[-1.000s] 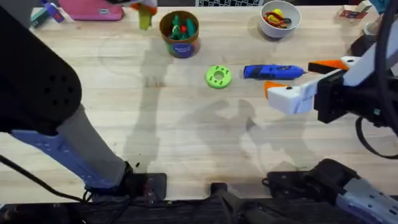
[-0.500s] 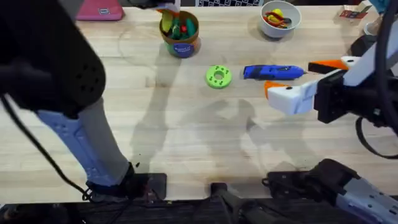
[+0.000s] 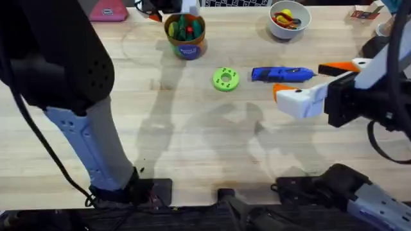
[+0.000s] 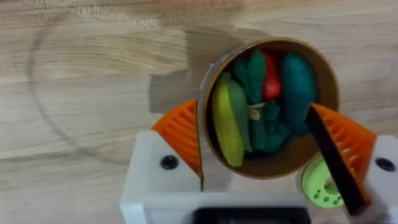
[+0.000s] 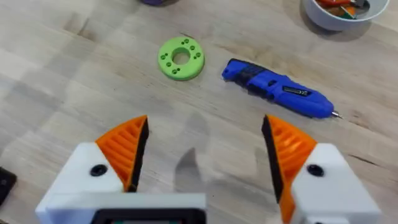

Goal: Pick up the gripper from the table and insert it into the empty holder that is missing its gripper. Then pick up a screw, insert it into the mounting hole, and use the screwdriver to tighten it. Finally, clean up the table by picking up the vegetable and placing it into the bucket.

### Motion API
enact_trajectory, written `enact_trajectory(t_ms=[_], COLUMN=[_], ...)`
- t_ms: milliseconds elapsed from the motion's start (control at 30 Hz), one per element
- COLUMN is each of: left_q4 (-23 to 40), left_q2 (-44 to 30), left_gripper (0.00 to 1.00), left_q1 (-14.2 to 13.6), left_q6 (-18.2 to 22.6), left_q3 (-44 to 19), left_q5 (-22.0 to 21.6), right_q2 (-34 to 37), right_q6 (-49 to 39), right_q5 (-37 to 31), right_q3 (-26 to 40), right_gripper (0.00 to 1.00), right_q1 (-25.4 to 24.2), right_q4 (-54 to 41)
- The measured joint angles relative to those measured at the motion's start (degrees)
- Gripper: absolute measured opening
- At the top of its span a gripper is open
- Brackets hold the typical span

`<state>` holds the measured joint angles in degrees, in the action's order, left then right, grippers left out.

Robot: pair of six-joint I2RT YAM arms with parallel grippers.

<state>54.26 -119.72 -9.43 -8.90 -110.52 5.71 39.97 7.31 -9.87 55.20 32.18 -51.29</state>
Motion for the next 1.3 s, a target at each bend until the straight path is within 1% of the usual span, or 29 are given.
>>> enact_trajectory(t_ms=[167, 267, 367, 500, 600, 700, 767, 867, 1067, 1167, 1300], left_q4=[1.4, 3.1, 6.2, 11.7, 15.3, 16.2, 15.8, 14.5, 11.7, 10.8, 10.0], left_q2=[0.8, 3.2, 7.8, 14.4, 18.4, 22.6, 26.6, 34.4, 53.9, 62.8, 71.2], left_gripper=[0.985, 0.986, 0.985, 0.985, 0.985, 0.985, 0.985, 0.985, 0.985, 0.985, 0.987], left_q1=[0.0, 0.0, 0.0, 0.0, 0.0, 0.0, 0.0, 0.0, 0.0, 0.0, 0.0], left_q6=[0.0, 0.0, 0.0, 0.0, 0.1, 0.2, 0.3, 0.3, 0.3, 0.2, 0.0], left_q3=[0.0, 0.0, 0.0, -0.2, -0.3, 1.9, 5.9, 14.7, 35.6, 44.3, 51.5], left_q5=[0.0, 0.0, 0.0, -0.1, -0.9, -1.8, -2.7, -4.0, -5.3, -5.5, -5.1], right_q2=[0.0, 0.0, 0.0, 0.0, 0.0, -0.6, -1.3, -2.6, -3.0, -3.0, -3.0], right_q6=[0.0, 0.0, 0.0, 0.0, 0.6, 2.2, 3.1, 3.8, 4.5, 4.5, 4.6], right_q5=[0.0, 0.0, 0.0, 0.0, 0.0, 0.0, 0.0, 0.0, -1.1, -1.3, -1.3], right_q3=[0.0, 0.0, 0.0, 0.0, 0.0, 0.0, 0.0, 0.0, 0.0, 0.0, 0.0], right_gripper=[0.994, 0.994, 0.994, 0.994, 0.994, 0.994, 0.994, 0.994, 0.994, 0.994, 0.994], right_q1=[0.0, 0.0, 0.0, 0.0, 0.0, 0.0, 0.0, 0.0, 0.0, 0.0, 0.0], right_q4=[0.0, 0.0, 0.0, -0.1, -0.1, -0.1, -0.1, -0.1, -0.2, -1.6, -3.1])
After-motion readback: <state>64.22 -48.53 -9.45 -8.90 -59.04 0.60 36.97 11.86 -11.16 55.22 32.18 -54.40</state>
